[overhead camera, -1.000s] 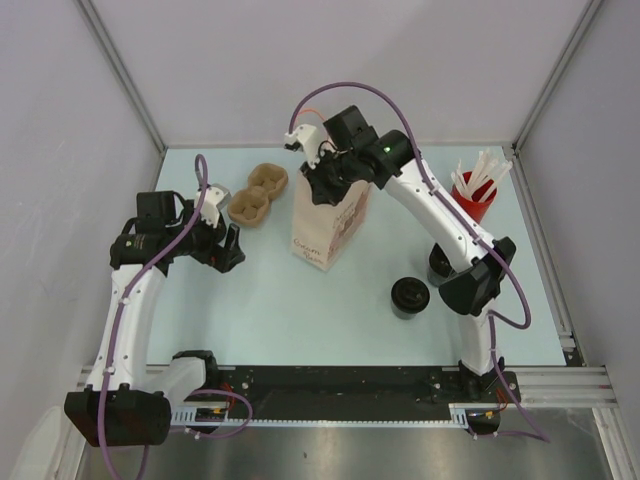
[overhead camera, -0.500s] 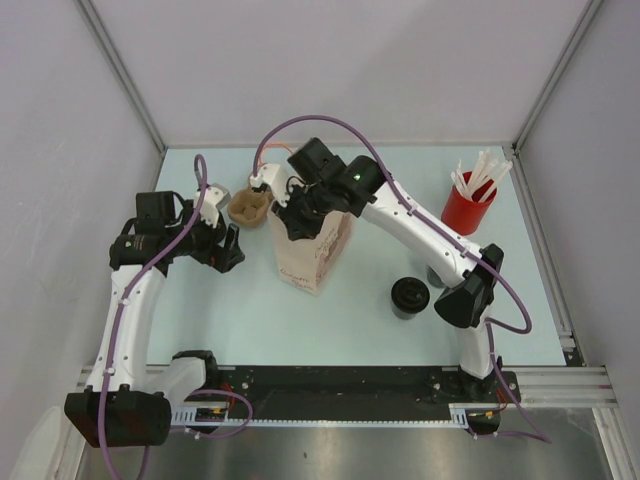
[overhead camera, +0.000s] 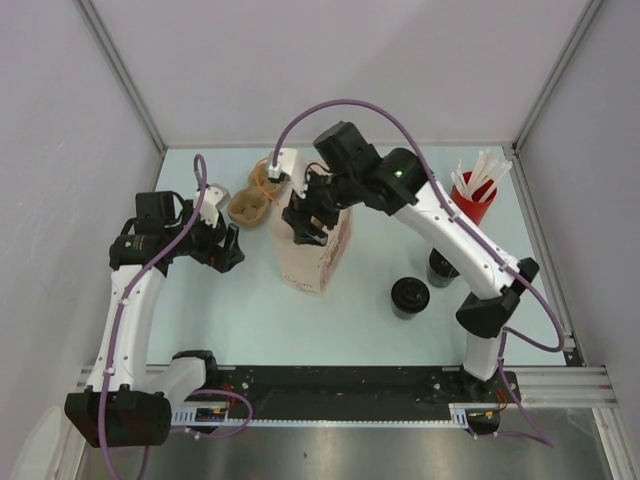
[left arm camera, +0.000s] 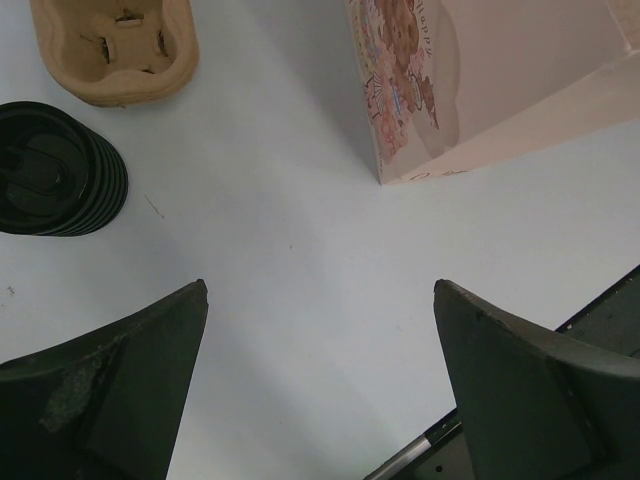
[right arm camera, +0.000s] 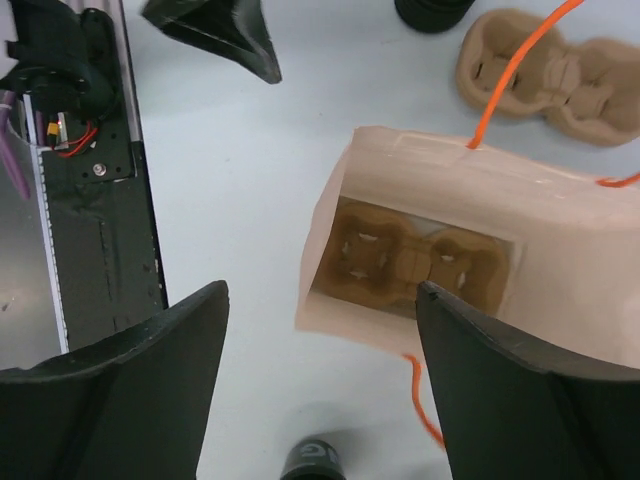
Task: Pack the takeout coffee
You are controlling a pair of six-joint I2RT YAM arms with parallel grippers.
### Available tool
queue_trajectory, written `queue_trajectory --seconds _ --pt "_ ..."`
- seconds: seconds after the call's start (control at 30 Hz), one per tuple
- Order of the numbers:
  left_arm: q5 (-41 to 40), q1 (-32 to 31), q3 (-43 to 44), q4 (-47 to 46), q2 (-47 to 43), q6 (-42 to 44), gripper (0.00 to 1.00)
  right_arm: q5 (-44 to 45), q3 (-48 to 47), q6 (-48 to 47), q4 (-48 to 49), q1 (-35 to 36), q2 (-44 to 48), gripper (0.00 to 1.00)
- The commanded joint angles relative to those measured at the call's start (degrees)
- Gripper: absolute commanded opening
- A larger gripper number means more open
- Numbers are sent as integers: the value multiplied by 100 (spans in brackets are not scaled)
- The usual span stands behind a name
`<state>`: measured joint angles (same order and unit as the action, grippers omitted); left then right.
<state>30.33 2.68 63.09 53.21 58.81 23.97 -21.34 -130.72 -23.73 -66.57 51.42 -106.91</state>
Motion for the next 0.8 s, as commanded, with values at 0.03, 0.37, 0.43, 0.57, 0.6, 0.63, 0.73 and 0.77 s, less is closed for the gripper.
queue_trajectory --seconds 0.03,0.37,0.43,0.57,0.6,0.63,0.73,0.77 --pt "87 57 -16 -100 -106 -111 99 -563 -393 -457 -295 -333 1049 86" --pt "26 57 63 -22 -54 -59 100 -538 3470 -2618 -322 -1511 3631 100" --pt "8 58 133 31 -1 -50 99 -276 4060 -3049 -366 -1565 4072 100" --pt "-71 57 265 172 61 38 100 -282 4765 -3077 -637 -1801 4161 100" --pt "-97 57 309 250 69 64 99 -335 4870 -3024 -656 -1924 4126 100" --pt "-132 57 361 303 78 90 99 -353 4941 -2972 -630 -1986 4091 100" --pt "-228 58 432 444 52 196 99 -327 5389 -2883 -428 -2231 4099 100" --pt "-264 57 441 479 35 257 100 -283 5538 -2892 -297 -2250 4108 100"
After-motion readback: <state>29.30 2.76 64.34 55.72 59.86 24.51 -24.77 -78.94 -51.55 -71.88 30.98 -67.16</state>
